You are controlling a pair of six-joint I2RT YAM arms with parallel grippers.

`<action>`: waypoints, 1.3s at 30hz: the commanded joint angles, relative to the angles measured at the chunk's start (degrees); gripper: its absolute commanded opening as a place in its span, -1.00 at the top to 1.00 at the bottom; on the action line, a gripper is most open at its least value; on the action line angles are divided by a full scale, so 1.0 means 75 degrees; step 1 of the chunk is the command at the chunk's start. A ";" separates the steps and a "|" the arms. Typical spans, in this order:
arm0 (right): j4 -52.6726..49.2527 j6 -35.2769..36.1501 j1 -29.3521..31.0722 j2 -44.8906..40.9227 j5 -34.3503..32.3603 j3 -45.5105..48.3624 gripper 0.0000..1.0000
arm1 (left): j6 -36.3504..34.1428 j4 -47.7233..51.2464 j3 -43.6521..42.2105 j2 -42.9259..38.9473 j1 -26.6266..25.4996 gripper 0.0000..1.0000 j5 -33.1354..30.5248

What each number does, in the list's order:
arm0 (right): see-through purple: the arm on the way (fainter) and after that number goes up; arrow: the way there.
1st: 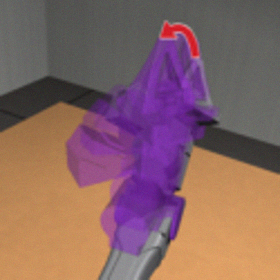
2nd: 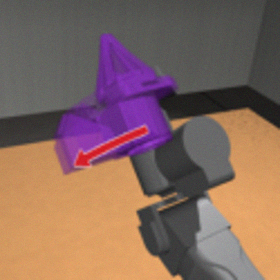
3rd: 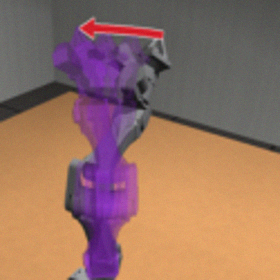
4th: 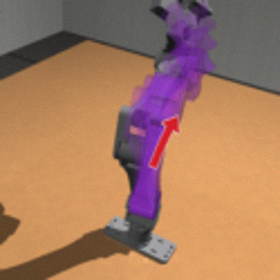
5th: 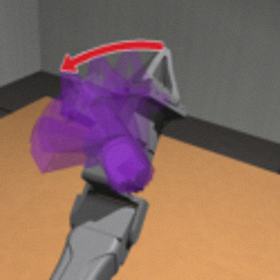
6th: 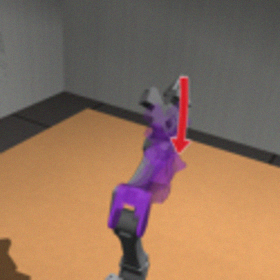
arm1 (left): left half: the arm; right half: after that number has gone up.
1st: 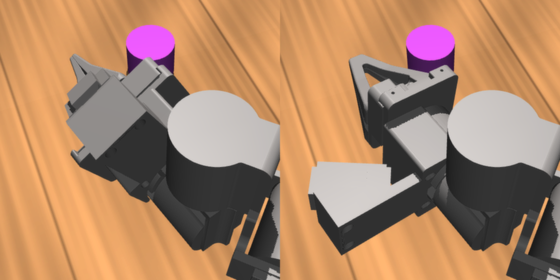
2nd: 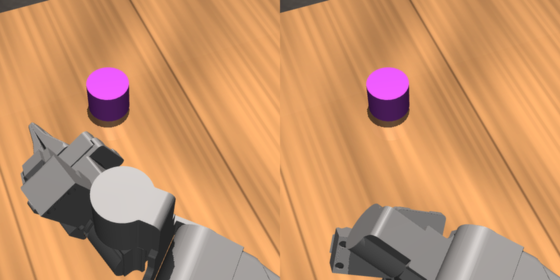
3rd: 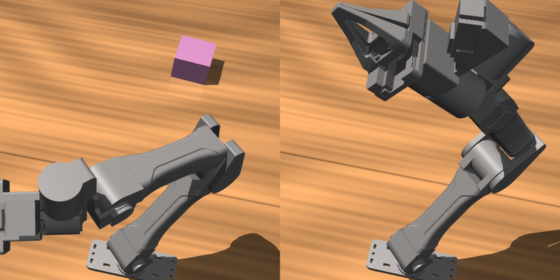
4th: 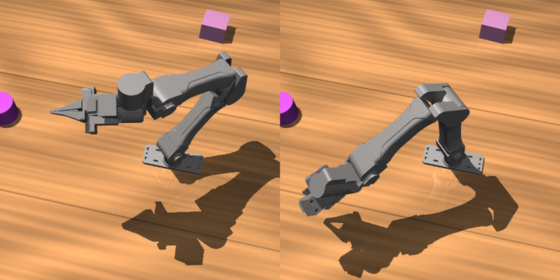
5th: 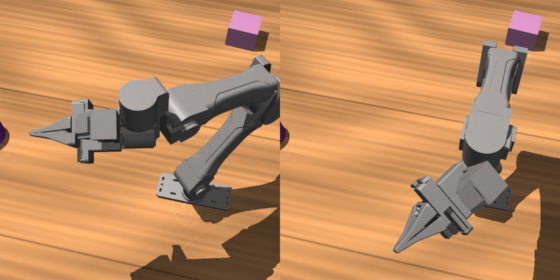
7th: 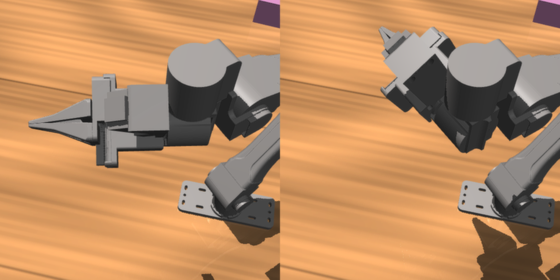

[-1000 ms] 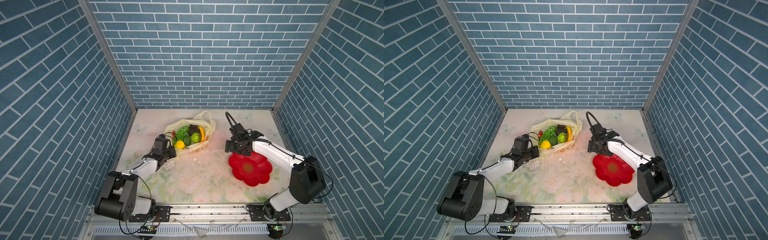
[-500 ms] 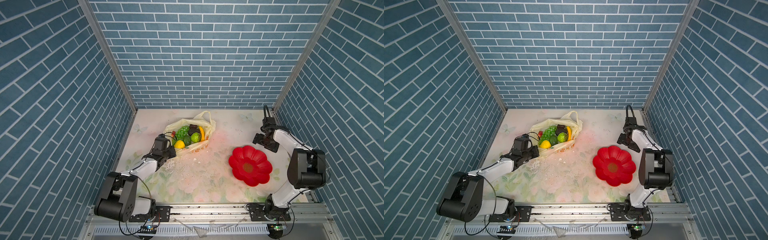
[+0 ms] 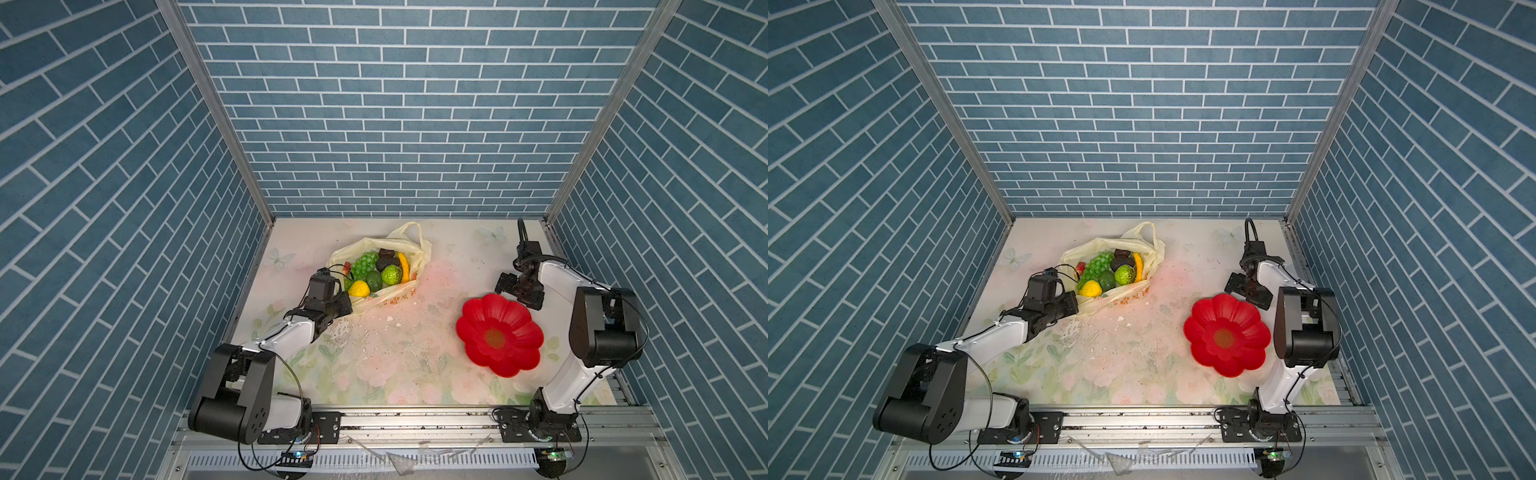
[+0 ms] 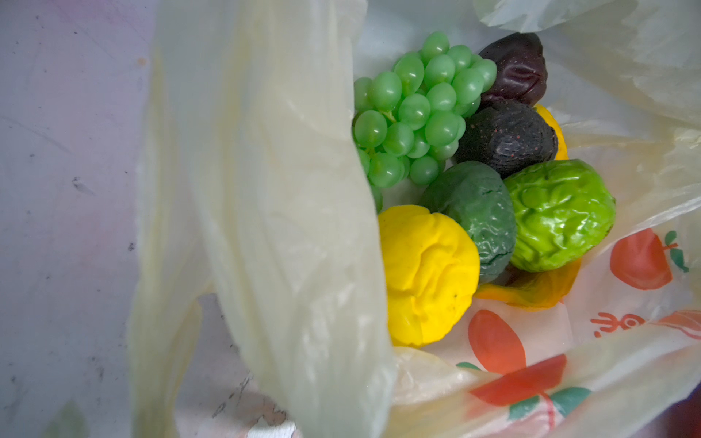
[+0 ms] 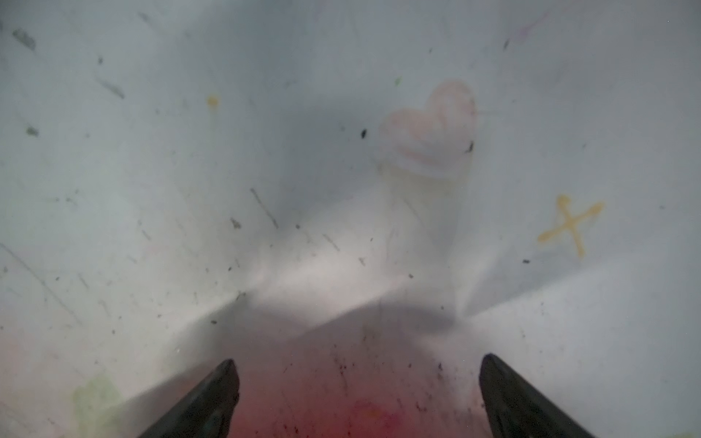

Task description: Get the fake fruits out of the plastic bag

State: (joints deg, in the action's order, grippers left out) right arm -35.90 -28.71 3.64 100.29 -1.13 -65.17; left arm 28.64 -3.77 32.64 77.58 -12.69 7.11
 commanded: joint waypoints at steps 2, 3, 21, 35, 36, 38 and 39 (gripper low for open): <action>-0.0048 -0.0344 0.0379 -0.0591 0.0223 0.0546 -0.98 | -0.0068 -0.0019 0.0001 0.0018 -0.0021 0.97 -0.0070; 0.0049 -0.0442 0.0480 -0.0695 0.0322 0.0654 -0.98 | -0.0069 -0.0013 0.0017 0.0017 -0.0026 0.97 -0.0061; 0.0117 -0.1634 -0.0505 -0.3119 0.1240 0.2434 -0.98 | -0.0106 0.0046 0.0007 -0.0093 -0.0025 0.97 -0.0058; 0.0475 -0.2435 -0.0139 -0.4246 0.1407 0.3376 -0.98 | -0.0090 -0.0036 -0.0034 -0.0132 -0.0040 0.96 -0.0033; 0.0463 -0.2462 -0.0005 -0.4219 0.1361 0.3327 -0.98 | -0.0081 -0.0022 -0.0033 -0.0131 -0.0035 0.97 -0.0035; 0.0465 -0.2532 0.0289 -0.4124 0.1293 0.3186 -0.98 | -0.0099 -0.0045 -0.0029 -0.0115 -0.0035 0.97 -0.0012; 0.0451 -0.2535 0.0430 -0.4078 0.1245 0.3126 -0.98 | -0.0081 -0.0048 -0.0034 -0.0099 -0.0050 0.97 0.0000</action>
State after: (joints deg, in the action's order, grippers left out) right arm -32.51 -44.84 4.51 69.47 8.14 -40.97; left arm 28.64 -3.79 32.64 77.58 -12.69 7.16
